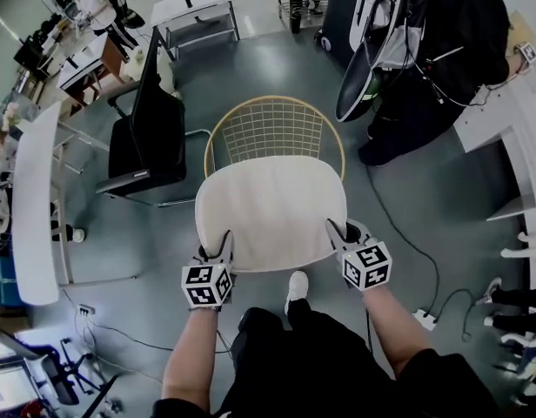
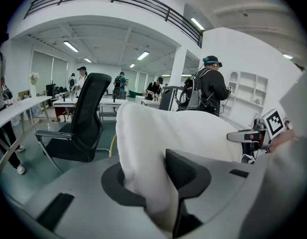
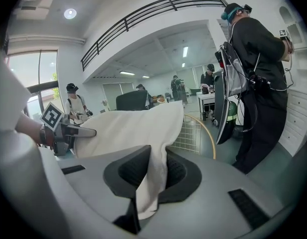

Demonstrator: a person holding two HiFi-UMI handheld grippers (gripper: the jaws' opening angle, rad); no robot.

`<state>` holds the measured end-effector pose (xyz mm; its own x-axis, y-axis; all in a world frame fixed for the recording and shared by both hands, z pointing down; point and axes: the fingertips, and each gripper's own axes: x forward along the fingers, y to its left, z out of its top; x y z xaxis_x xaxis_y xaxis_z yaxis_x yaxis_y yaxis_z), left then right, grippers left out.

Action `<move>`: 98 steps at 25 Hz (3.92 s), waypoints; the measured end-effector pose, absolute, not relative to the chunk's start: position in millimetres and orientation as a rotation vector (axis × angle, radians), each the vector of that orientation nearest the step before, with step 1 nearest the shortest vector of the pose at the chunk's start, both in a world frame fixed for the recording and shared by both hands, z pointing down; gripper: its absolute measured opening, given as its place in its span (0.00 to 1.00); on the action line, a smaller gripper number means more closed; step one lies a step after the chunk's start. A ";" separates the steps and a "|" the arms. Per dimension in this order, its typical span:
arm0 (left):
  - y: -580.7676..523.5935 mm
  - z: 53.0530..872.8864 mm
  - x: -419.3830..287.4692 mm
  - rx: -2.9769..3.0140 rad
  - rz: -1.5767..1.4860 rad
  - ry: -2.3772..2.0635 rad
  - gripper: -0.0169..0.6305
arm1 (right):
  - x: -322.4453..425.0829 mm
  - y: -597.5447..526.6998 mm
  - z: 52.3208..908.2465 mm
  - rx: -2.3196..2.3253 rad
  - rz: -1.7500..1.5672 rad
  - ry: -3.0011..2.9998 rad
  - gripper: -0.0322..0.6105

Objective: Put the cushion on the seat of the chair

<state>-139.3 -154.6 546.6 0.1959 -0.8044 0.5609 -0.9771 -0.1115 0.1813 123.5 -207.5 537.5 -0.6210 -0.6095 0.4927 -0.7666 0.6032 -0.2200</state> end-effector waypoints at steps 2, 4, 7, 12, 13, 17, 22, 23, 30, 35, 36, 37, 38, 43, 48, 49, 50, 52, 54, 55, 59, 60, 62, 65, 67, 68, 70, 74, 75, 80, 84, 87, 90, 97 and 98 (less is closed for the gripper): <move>-163.4 554.6 -138.7 1.954 0.469 -1.651 0.24 | 124.6 -215.6 544.7 1.101 0.599 -2.453 0.14; -171.9 563.9 -138.6 1.942 0.490 -1.642 0.24 | 125.1 -223.4 552.8 1.097 0.608 -2.442 0.14; -185.0 579.6 -140.1 1.931 0.509 -1.626 0.25 | 125.4 -234.5 568.4 1.107 0.635 -2.426 0.14; -202.3 612.6 -148.3 1.931 0.518 -1.585 0.26 | 118.7 -248.1 601.1 1.138 0.651 -2.387 0.14; -203.7 620.0 -151.3 1.930 0.517 -1.573 0.26 | 116.1 -248.7 607.3 1.144 0.651 -2.377 0.14; -231.9 657.3 -153.0 1.947 0.549 -1.518 0.26 | 116.5 -269.1 645.5 1.173 0.683 -2.331 0.14; -265.2 716.5 -152.8 1.975 0.585 -1.462 0.27 | 118.4 -294.3 705.4 1.200 0.713 -2.284 0.14; -271.3 728.8 -154.1 1.979 0.591 -1.456 0.27 | 117.2 -299.1 717.0 1.204 0.714 -2.277 0.14; -303.6 813.3 -158.3 1.951 0.628 -1.426 0.28 | 111.8 -330.8 796.9 1.203 0.723 -2.217 0.14; -315.4 858.1 -159.2 1.920 0.658 -1.418 0.28 | 109.2 -344.9 841.2 1.199 0.730 -2.171 0.14; -317.6 865.2 -159.0 1.916 0.662 -1.419 0.28 | 109.3 -347.3 848.3 1.203 0.731 -2.163 0.14; -319.7 871.5 -158.7 1.914 0.667 -1.421 0.28 | 109.5 -349.2 854.8 1.208 0.733 -2.155 0.14; -321.6 877.0 -158.7 1.912 0.675 -1.424 0.28 | 109.6 -350.8 860.6 1.215 0.735 -2.147 0.14; -330.7 897.9 -159.9 1.887 0.719 -1.436 0.31 | 109.6 -357.1 880.9 1.247 0.738 -2.100 0.15; -333.2 914.7 -162.8 1.840 0.797 -1.437 0.41 | 116.5 -362.5 898.5 1.287 0.743 -2.028 0.15; -332.3 917.0 -164.5 1.829 0.821 -1.440 0.43 | 118.3 -363.3 900.8 1.298 0.747 -2.016 0.15; -331.4 918.6 -166.7 1.819 0.840 -1.447 0.43 | 120.1 -363.8 903.1 1.310 0.755 -2.005 0.15; -329.6 919.4 -173.2 1.803 0.865 -1.477 0.44 | 122.6 -363.9 907.9 1.330 0.789 -1.989 0.15; -327.7 917.4 -179.4 1.795 0.867 -1.510 0.45 | 123.3 -363.3 911.1 1.332 0.817 -1.991 0.15; -326.8 915.9 -180.4 1.799 0.862 -1.520 0.45 | 123.3 -363.0 911.4 1.323 0.820 -1.998 0.15; -324.1 908.1 -175.5 1.834 0.838 -1.525 0.45 | 121.2 -362.5 911.7 1.256 0.800 -2.012 0.16; -322.9 906.9 -172.5 1.841 0.830 -1.518 0.45 | 119.5 -361.7 912.3 1.233 0.794 -2.010 0.17; -320.3 903.3 -164.2 1.859 0.810 -1.500 0.45 | 116.2 -360.0 913.7 1.197 0.770 -2.002 0.22; -317.7 893.2 -150.8 1.898 0.772 -1.474 0.44 | 117.2 -362.1 908.7 1.207 0.678 -1.976 0.27; -315.8 884.8 -144.1 1.922 0.753 -1.458 0.43 | 118.7 -363.6 903.2 1.224 0.621 -1.956 0.30; -314.2 880.1 -141.1 1.932 0.746 -1.450 0.41 | 118.9 -363.5 900.9 1.228 0.599 -1.947 0.31; -310.2 869.1 -136.0 1.953 0.729 -1.435 0.37 | 117.2 -362.3 899.4 1.221 0.578 -1.934 0.34; -303.1 845.5 -127.1 1.997 0.684 -1.412 0.31 | 115.6 -360.0 899.1 1.201 0.543 -1.907 0.63; -301.3 840.4 -125.7 2.005 0.679 -1.408 0.30 | 116.8 -359.3 896.8 1.206 0.531 -1.899 0.62; -290.8 817.7 -124.4 2.013 0.658 -1.398 0.26 | 115.9 -355.6 884.6 1.219 0.504 -1.876 0.78; -282.2 800.0 -116.0 2.032 0.645 -1.391 0.26 | 115.8 -357.1 870.4 1.211 0.446 -1.886 0.82; -279.7 787.4 -111.3 2.031 0.632 -1.395 0.25 | 110.0 -360.1 849.3 1.230 0.461 -1.946 0.82; -279.2 767.1 -108.6 2.029 0.608 -1.411 0.24 | 102.4 -360.6 820.0 1.240 0.493 -2.027 0.79; -271.2 682.6 -99.1 2.046 0.545 -1.478 0.17 | 84.4 -338.7 710.3 1.184 0.552 -2.244 0.15; -268.5 668.3 -97.2 2.050 0.535 -1.487 0.15 | 82.8 -334.0 692.6 1.167 0.537 -2.271 0.07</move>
